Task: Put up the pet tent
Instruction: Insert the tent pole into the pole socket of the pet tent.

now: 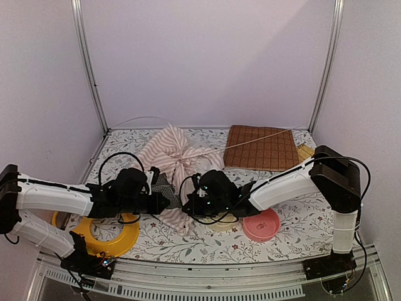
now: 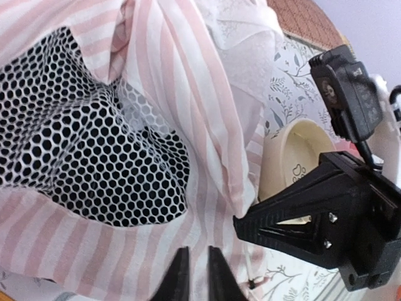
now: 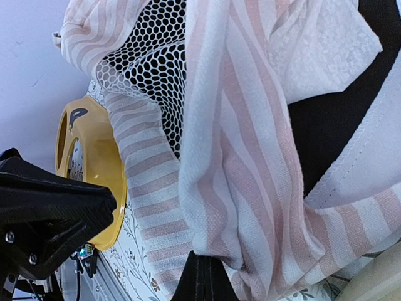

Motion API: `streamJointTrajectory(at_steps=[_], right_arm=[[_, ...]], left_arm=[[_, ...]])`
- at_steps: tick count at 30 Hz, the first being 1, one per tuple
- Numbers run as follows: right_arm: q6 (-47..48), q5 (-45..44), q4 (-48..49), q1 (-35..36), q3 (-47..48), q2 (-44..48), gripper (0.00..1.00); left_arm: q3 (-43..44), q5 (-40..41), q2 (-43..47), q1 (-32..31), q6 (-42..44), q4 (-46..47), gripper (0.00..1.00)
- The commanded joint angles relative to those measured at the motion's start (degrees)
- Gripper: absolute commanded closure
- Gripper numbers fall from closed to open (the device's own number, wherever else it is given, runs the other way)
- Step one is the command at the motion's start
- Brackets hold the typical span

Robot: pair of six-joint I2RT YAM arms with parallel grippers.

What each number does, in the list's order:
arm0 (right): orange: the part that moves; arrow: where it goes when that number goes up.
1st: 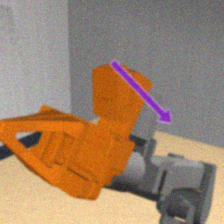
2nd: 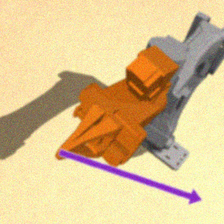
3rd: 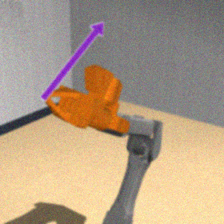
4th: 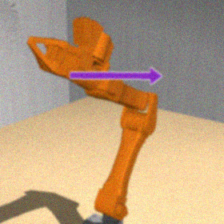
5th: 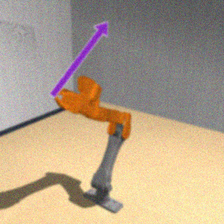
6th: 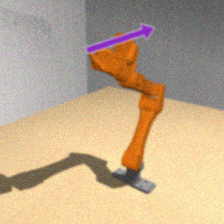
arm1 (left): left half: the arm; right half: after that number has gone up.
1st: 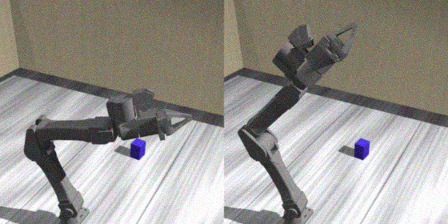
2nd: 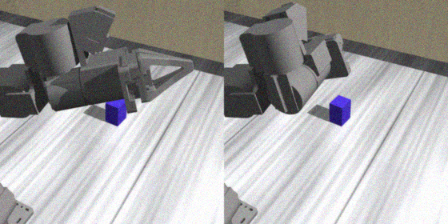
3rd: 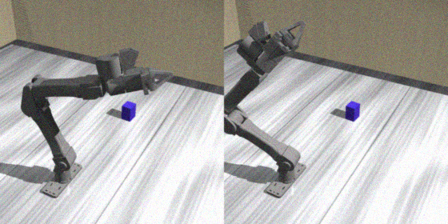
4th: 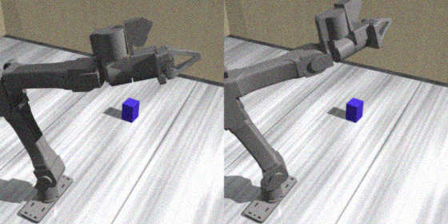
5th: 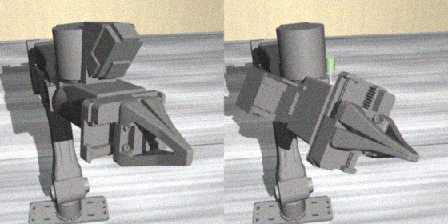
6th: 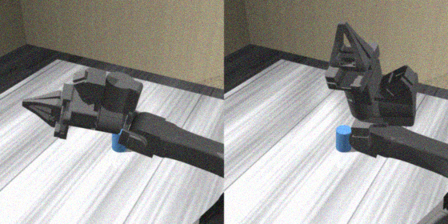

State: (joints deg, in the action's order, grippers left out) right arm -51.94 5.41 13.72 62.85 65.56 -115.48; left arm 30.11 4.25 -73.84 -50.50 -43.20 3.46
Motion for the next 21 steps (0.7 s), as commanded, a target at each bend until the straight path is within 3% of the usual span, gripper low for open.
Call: streamJointTrajectory(at_steps=[1,3,5,8,12,16,21], right_arm=[[1.49,-1.29,1.15,0.16,2.30,-0.62,1.00],[1.54,-1.20,1.14,0.10,2.44,-0.67,1.00],[1.58,-1.03,1.14,0.17,2.51,-0.79,1.00],[1.52,-1.10,1.22,0.17,2.49,-0.80,1.00],[1.40,-1.44,1.23,0.16,2.30,-0.47,1.00],[1.49,-1.52,1.07,0.17,2.24,-0.21,1.00],[1.34,-1.92,0.96,0.15,1.72,0.29,1.00]], left_arm=[[1.14,-3.72,1.02,-1.63,3.11,-4.05,0.77],[1.41,-2.73,2.06,-4.02,3.06,-8.48,0.61],[2.17,-0.59,2.74,-6.75,2.17,-12.82,0.53],[2.21,0.94,3.13,-10.59,0.77,-15.45,0.50],[3.96,5.16,0.52,-16.37,3.73,-16.04,0.54],[5.67,4.48,-3.29,-17.26,7.04,-13.72,0.70],[7.88,2.59,-7.73,-17.17,6.57,-12.24,0.77]])
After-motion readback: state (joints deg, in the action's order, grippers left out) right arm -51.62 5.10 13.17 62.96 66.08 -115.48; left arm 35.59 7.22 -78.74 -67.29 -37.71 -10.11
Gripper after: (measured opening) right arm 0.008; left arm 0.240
